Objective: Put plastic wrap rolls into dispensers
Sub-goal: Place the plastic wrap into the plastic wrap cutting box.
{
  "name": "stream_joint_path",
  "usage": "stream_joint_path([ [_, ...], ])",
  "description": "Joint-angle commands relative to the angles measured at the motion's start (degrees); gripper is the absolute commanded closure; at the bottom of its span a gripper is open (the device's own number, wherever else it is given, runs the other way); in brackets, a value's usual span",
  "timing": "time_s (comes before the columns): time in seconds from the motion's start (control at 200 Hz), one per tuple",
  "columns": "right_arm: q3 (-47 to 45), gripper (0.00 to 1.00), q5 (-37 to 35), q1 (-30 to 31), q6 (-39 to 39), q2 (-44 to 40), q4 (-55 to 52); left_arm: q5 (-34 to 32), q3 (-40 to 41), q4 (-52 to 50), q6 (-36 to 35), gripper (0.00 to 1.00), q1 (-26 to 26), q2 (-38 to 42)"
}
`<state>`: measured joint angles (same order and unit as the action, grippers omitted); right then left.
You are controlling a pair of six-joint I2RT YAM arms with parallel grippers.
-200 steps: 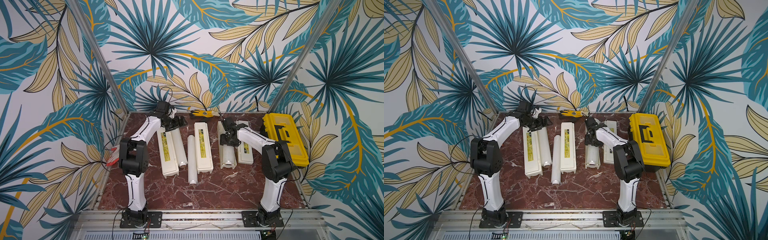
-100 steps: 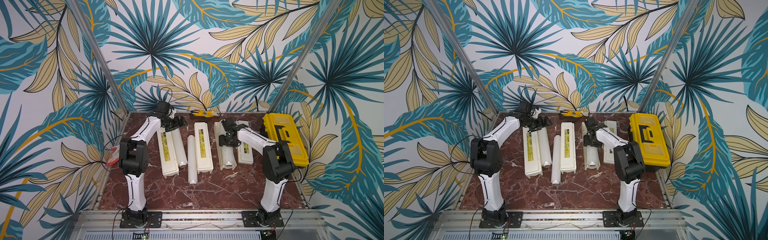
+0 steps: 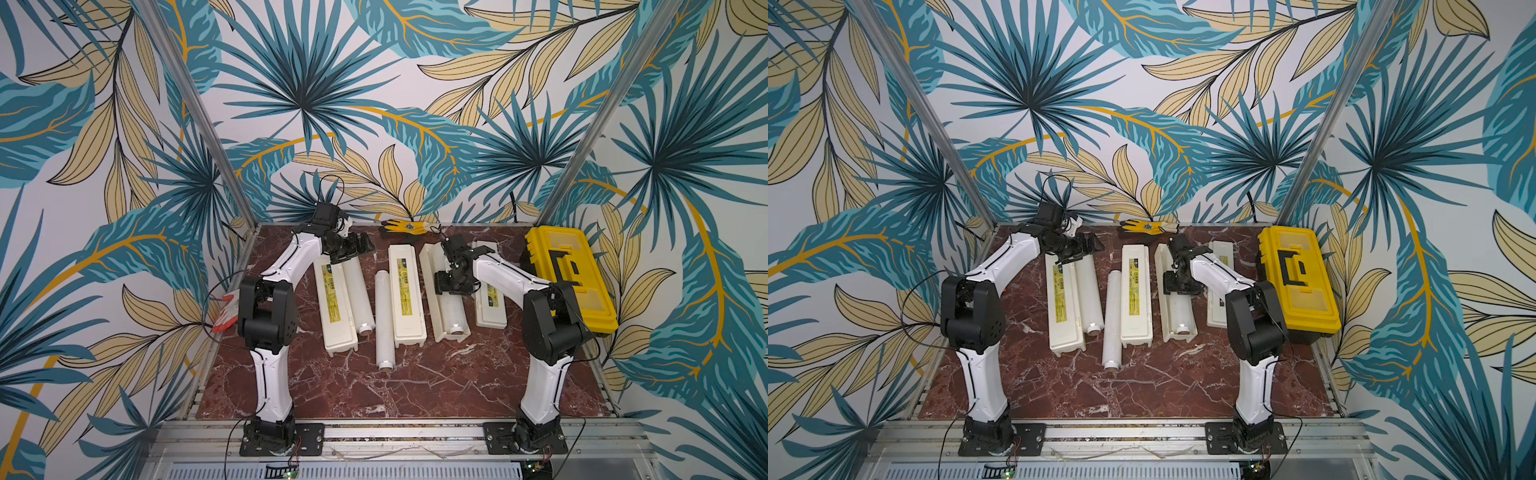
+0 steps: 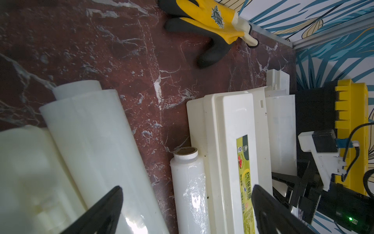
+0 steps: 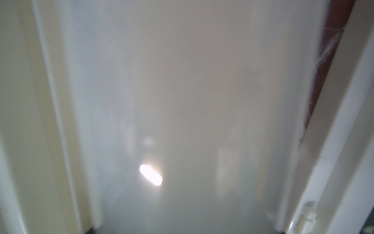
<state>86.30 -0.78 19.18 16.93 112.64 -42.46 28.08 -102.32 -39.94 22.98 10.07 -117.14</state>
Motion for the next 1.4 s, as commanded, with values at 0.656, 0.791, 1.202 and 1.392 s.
stream_joint_path([
  [0.656, 9.4, 0.08, -3.2, 1.7, 2.5, 1.8, -10.7, -0.3, 0.8, 0.1, 0.1, 0.01, 1.0, -0.5],
  [0.791, 11.1, 0.01, -10.1, 1.6, 2.3, -1.9, -11.6, -0.2, 0.4, 0.0, 0.1, 0.0, 1.6, -0.5],
  [1.202, 8.5, 0.01, -16.0, -7.2, -0.8, -3.6, -4.9, -2.5, -0.5, 0.0, 0.6, 0.0, 2.3, 0.0],
  [1.392, 9.4, 0.01, -11.6, -14.0, -0.3, 1.2, -3.4, -6.0, -1.6, 0.7, 1.2, 0.0, 2.4, 0.1],
])
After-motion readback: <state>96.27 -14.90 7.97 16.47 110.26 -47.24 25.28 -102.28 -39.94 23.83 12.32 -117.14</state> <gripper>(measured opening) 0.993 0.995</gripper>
